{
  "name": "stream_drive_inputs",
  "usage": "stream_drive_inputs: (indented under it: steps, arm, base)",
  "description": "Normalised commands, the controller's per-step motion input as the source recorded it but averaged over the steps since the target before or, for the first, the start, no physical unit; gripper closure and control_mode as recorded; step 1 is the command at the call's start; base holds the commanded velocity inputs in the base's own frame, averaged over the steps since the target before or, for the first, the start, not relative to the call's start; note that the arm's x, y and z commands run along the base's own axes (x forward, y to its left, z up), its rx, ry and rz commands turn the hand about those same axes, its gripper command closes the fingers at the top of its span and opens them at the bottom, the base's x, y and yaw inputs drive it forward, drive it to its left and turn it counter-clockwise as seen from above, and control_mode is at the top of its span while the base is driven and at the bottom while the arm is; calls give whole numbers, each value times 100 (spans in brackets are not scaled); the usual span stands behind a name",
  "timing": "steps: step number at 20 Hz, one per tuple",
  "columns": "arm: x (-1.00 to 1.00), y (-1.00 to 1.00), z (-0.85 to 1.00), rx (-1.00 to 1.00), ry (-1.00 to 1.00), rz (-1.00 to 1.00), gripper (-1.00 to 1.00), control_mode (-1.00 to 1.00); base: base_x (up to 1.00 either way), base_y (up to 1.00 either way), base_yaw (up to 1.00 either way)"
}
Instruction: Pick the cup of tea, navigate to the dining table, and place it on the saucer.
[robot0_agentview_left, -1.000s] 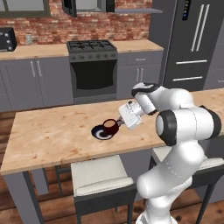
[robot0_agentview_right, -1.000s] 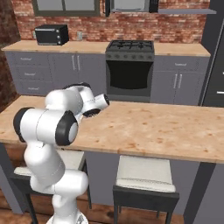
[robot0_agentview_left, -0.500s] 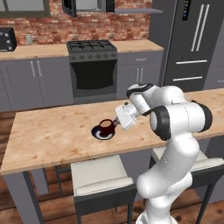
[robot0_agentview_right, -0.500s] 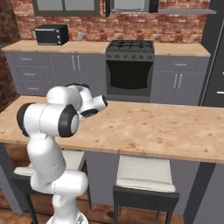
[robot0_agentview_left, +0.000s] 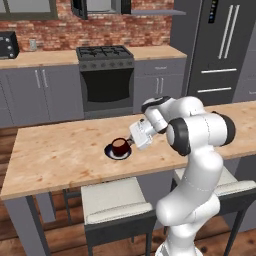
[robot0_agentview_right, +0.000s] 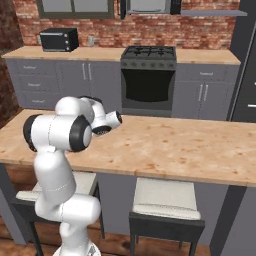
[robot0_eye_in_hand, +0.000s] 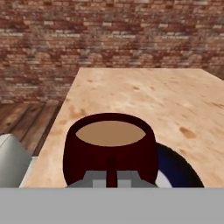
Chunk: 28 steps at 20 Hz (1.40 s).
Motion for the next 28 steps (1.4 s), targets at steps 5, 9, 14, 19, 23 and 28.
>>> stream_drive_inputs:
  steps: [5, 9, 14, 19, 23, 28]
  arm:
    - [17, 5, -15, 0, 0, -1, 100, -100]
    - [16, 3, -18, 0, 0, 0, 100, -100]
    - [14, 5, -16, 0, 0, 0, 100, -100]
    - [8, 1, -15, 0, 0, 0, 100, -100]
    - [6, 0, -15, 0, 0, 0, 100, -100]
    - [4, 3, -15, 0, 0, 0, 100, -100]
  base:
    - [0, 0, 0]
    - [0, 0, 0]
    - [0, 0, 0]
    - [0, 0, 0]
    - [0, 0, 0]
    - [0, 0, 0]
